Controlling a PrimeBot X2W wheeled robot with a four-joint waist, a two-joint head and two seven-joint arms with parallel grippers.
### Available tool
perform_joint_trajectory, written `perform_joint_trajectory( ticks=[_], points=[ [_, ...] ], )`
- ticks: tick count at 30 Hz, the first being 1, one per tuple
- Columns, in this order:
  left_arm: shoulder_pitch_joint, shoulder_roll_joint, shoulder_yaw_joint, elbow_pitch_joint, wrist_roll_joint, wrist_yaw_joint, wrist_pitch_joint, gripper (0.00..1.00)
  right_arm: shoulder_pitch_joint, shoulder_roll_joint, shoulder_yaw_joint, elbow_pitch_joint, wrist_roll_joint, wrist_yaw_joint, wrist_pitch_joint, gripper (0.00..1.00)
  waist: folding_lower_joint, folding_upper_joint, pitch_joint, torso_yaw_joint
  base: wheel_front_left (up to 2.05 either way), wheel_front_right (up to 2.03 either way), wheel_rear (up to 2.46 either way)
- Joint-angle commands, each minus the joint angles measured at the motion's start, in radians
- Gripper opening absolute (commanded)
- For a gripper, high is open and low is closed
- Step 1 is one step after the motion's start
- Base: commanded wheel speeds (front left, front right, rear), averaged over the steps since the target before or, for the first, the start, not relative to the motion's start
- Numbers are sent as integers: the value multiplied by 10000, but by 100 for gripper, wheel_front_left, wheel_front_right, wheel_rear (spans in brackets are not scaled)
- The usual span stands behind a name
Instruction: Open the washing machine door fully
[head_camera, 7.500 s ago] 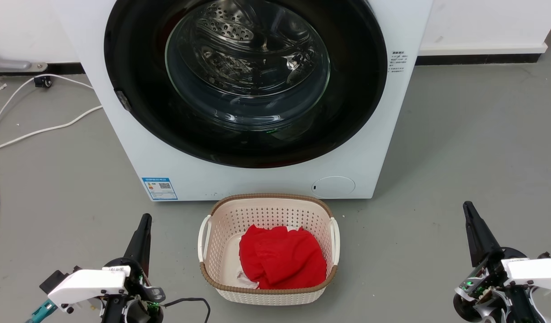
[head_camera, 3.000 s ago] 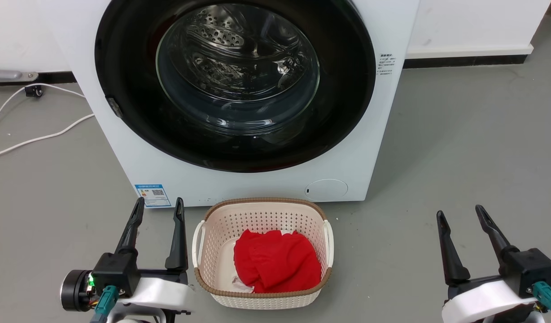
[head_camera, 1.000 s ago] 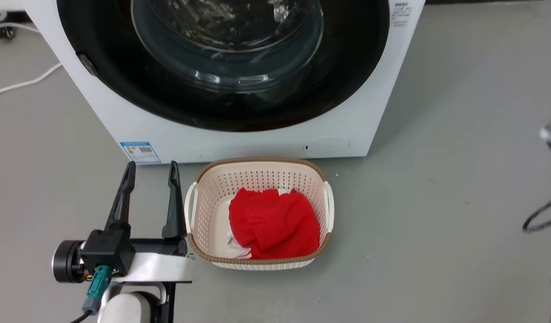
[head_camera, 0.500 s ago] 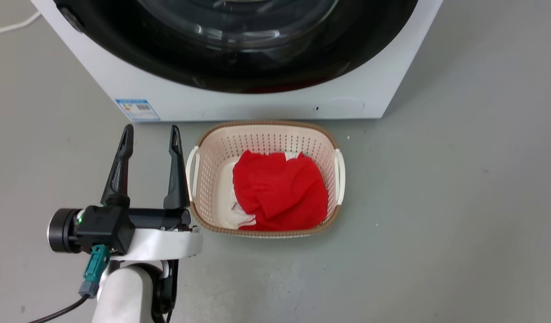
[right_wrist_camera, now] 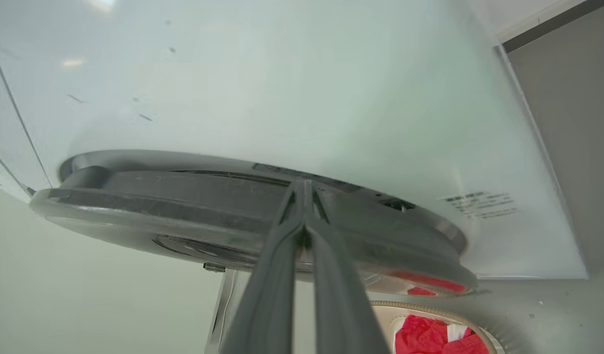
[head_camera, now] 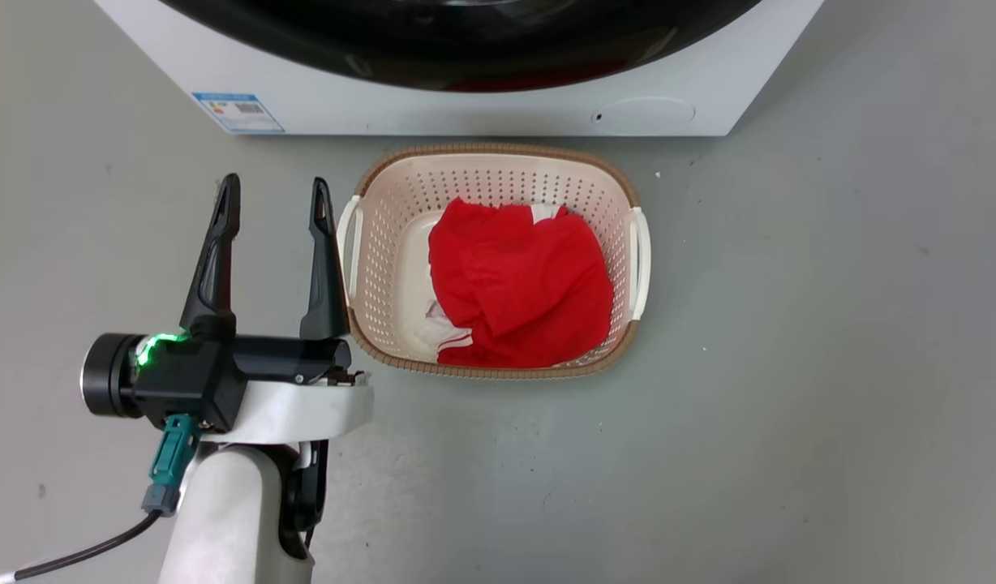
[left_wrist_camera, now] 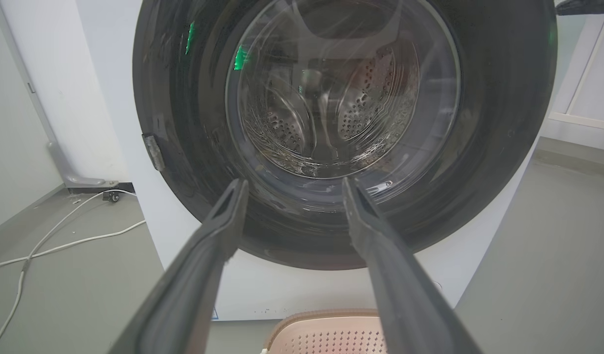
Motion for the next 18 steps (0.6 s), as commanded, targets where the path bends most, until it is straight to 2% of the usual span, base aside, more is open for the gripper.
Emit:
perform_joint_trajectory(
  ticks=[1,12,18],
  points=[
    [-174,-8,-26,-29,53,2,-26,100,-176,109,-26,6,-223,0,-44,0,-1,0,186,93,0,0,0],
    [-348,-8,-230,11,4,98,-26,100,-140,633,-528,-557,-992,0,352,0,-1,0,592,249,0,0,0],
    [-460,-8,-348,32,-20,125,-26,100,-140,1001,-1167,-782,-1142,2,1158,0,-1,0,670,321,0,0,0]
  ],
)
